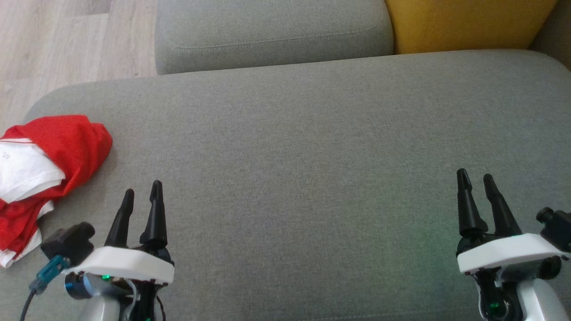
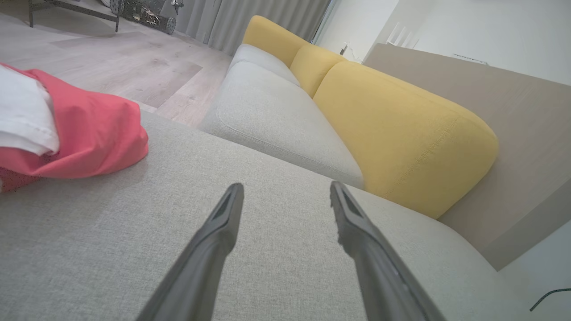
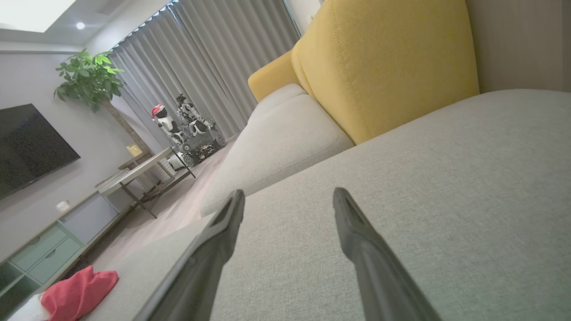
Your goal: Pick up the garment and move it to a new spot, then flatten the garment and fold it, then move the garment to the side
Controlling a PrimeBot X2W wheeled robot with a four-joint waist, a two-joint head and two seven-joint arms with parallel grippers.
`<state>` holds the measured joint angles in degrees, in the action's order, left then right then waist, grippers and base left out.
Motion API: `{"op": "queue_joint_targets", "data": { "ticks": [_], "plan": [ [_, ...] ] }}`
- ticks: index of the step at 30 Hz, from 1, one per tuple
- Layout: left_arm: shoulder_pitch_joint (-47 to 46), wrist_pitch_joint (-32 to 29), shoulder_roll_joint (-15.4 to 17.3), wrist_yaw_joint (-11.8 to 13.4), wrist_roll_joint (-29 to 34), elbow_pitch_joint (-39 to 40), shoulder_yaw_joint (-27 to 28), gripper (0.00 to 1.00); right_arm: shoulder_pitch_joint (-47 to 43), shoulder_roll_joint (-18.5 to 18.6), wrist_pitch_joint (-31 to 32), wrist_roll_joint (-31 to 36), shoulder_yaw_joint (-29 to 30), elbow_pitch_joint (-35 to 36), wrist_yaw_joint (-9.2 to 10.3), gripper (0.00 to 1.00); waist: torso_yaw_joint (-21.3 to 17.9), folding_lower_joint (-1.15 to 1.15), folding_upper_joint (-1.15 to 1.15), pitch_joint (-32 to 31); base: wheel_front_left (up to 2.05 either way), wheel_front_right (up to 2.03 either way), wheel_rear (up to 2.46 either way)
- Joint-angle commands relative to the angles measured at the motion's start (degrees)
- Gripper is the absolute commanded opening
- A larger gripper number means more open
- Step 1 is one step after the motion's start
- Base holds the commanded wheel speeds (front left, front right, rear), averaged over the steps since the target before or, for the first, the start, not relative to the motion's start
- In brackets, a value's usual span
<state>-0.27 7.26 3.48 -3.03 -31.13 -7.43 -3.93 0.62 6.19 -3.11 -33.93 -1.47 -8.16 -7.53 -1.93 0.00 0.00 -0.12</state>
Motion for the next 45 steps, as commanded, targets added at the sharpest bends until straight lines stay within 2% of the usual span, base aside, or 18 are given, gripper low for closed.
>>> {"op": "queue_joint_targets", "data": {
  "ticks": [1, 24, 41, 45],
  "plan": [
    [-1.9, 0.9, 1.1, 0.3, 1.9, 2.4, 0.8, 1.0, 2.3, 1.2, -0.8, 1.9, -1.1, 2.5, 0.03, 1.0, -0.1, 0.0, 0.0, 0.0, 0.0, 0.0, 0.0],
    [-0.5, 4.8, 1.3, 3.1, 16.7, 1.8, -1.3, 1.0, 1.7, 1.6, -2.7, 16.6, -3.1, 3.2, 0.04, 1.0, -0.2, 0.0, 0.0, 0.1, 0.0, 0.0, 0.0],
    [0.8, 7.6, 0.7, 6.2, 25.1, 0.6, -2.1, 1.0, 0.7, 0.8, -4.3, 26.5, -3.7, 3.8, 0.04, 1.0, -0.5, 0.0, 0.0, 0.3, 0.0, 0.0, 0.0],
    [0.9, 7.7, 0.5, 6.4, 24.8, 0.2, -2.3, 1.0, 0.6, 0.4, -4.3, 26.3, -3.5, 3.7, 0.04, 1.0, -0.4, 0.0, 0.0, 0.4, 0.0, 0.0, 0.0]
  ]
}}
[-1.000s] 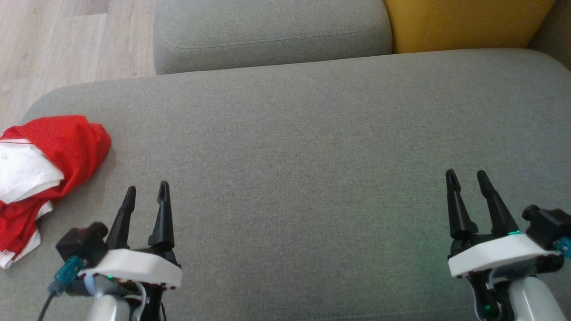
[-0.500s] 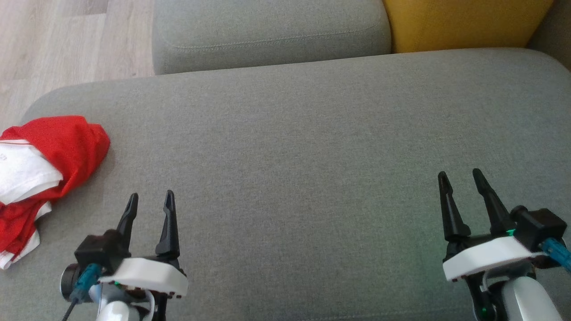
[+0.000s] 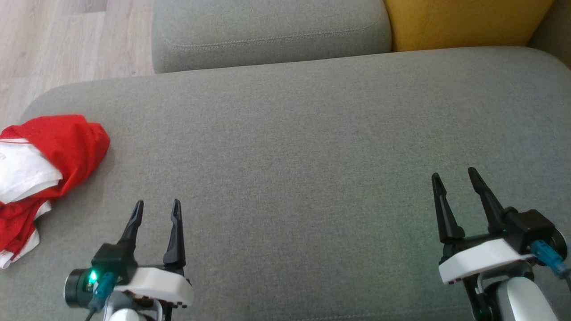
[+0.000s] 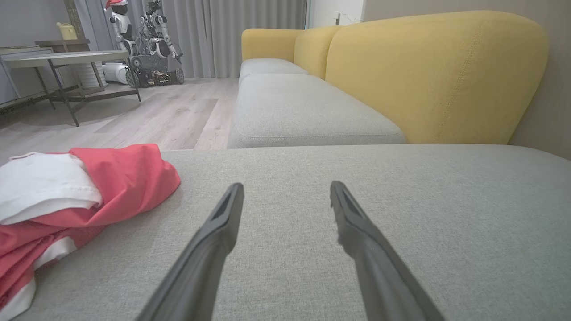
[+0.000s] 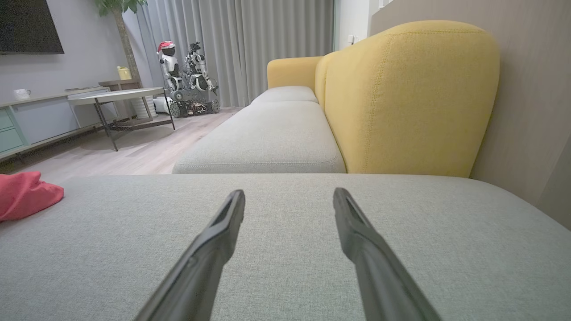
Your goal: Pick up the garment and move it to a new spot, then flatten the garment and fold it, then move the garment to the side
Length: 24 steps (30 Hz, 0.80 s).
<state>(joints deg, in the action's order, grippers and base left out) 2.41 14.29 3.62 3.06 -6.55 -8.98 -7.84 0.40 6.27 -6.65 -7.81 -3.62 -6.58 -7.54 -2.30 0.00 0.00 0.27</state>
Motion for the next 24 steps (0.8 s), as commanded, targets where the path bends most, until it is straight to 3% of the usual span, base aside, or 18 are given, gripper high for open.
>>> {"op": "queue_joint_targets", "data": {
  "ticks": [1, 24],
  "plan": [
    [-1.8, 0.7, 0.3, 0.4, 0.0, 1.6, 1.6, 1.0, 0.8, 0.3, -0.7, -0.1, -1.1, 2.0, 0.05, 1.0, 0.1, 0.0, 0.0, 0.0, 0.0, 0.0, 0.0],
    [-1.9, 0.7, 0.2, 0.8, -1.3, 1.3, 1.5, 1.0, 0.7, -0.4, -0.1, -2.4, -0.1, 1.5, 0.05, 1.0, 0.2, 0.0, 0.0, 0.6, 0.0, 0.0, 0.0]
  ]
}}
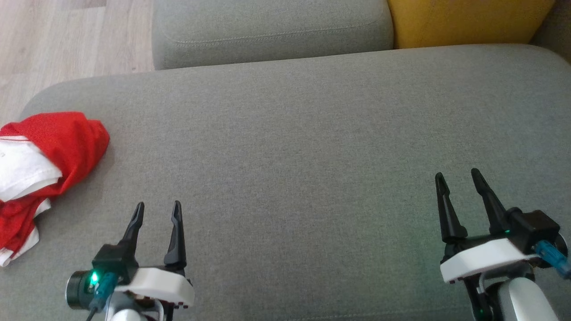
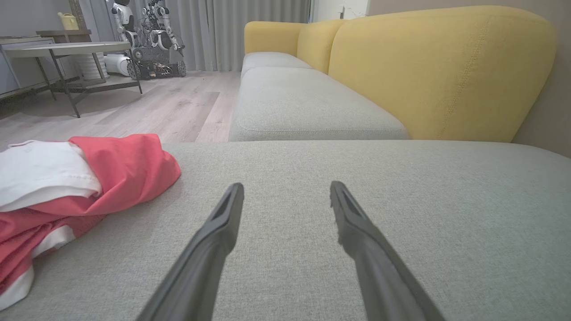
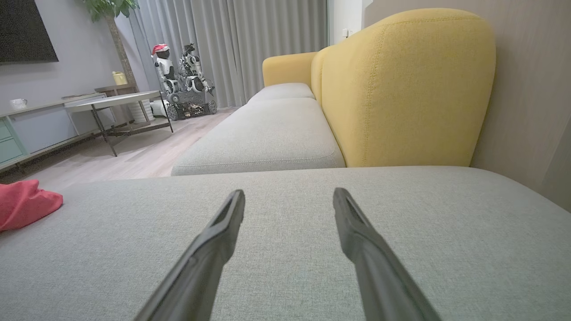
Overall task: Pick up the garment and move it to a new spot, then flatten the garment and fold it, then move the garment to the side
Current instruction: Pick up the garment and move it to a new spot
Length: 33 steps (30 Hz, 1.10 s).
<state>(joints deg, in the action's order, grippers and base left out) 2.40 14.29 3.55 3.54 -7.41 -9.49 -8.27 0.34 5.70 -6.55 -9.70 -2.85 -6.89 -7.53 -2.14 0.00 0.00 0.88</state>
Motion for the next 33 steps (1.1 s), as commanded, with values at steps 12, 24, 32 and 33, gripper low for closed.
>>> {"op": "queue_joint_targets", "data": {
  "ticks": [12, 24, 32, 33],
  "plan": [
    [-2.5, 0.7, 0.2, 0.3, -0.6, 2.0, 1.6, 1.0, 0.7, 0.2, -0.2, -0.4, -0.2, 2.0, 0.04, 1.0, 1.3, 0.0, 0.0, 0.7, 0.0, 0.0, 0.0],
    [-3.5, 0.7, 0.1, 0.5, -1.1, 2.2, 1.7, 1.0, -0.5, -0.2, 0.4, 0.6, 0.1, 3.8, 0.04, 1.0, 10.4, 0.0, 0.0, 0.8, 0.0, 0.0, 0.0],
    [-3.4, 0.7, 0.0, 0.7, -1.4, 2.5, 2.1, 1.0, -1.3, -0.7, 1.3, 1.3, -0.2, 5.5, 0.04, 1.0, 18.9, 0.0, 0.0, 1.1, 0.0, 0.0, 0.0],
    [-3.3, 0.7, 0.0, 0.8, -1.4, 2.6, 2.2, 1.0, -1.4, -0.7, 1.4, 1.4, -0.4, 5.7, 0.04, 1.0, 19.7, 0.0, 0.0, 1.1, 0.0, 0.0, 0.0]
  ]
}}
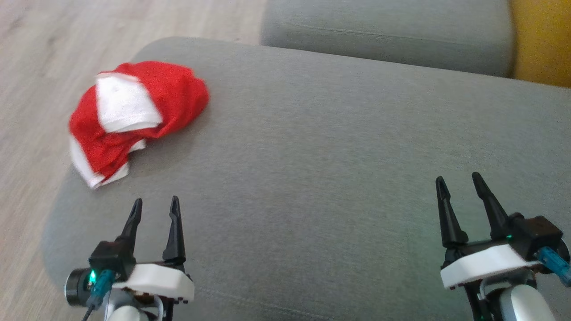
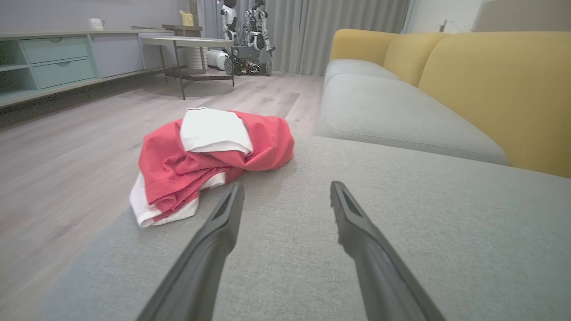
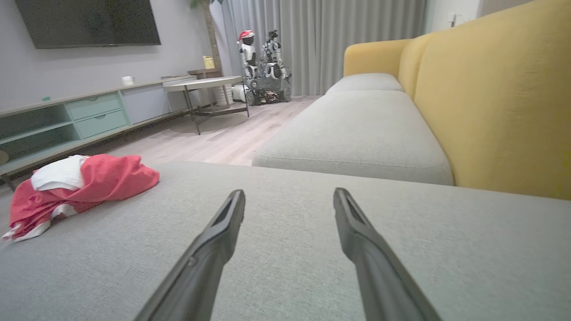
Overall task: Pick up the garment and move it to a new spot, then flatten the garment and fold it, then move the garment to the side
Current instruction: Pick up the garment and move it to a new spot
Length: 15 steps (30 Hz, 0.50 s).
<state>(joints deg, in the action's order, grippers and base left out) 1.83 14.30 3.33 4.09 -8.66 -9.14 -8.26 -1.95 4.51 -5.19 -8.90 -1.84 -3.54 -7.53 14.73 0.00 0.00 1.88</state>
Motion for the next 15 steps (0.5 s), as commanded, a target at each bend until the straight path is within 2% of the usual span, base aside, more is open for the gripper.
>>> {"op": "queue_joint_targets", "data": {
  "ticks": [1, 9, 15],
  "plan": [
    [-2.7, 0.7, 0.2, 0.3, -0.1, 2.4, 2.3, 1.0, 0.7, 0.4, 0.0, 0.7, -1.4, 2.6, 0.04, 1.0, 3.7, 0.0, 0.0, 0.1, 0.0, 0.0, 0.0],
    [-2.2, 0.7, 0.2, 0.2, -0.2, 2.8, 2.7, 1.0, 0.2, 0.0, 0.4, 1.0, -1.4, 3.6, 0.04, 1.0, 6.9, 0.0, 0.0, 0.1, 0.0, 0.0, 0.0],
    [-2.3, 0.7, 0.1, 0.1, -0.3, 2.8, 2.9, 1.0, 0.0, -0.1, 0.5, 1.0, -1.4, 3.5, 0.04, 1.0, 7.5, 0.0, 0.0, 0.0, 0.0, 0.0, 0.0]
  ]
}}
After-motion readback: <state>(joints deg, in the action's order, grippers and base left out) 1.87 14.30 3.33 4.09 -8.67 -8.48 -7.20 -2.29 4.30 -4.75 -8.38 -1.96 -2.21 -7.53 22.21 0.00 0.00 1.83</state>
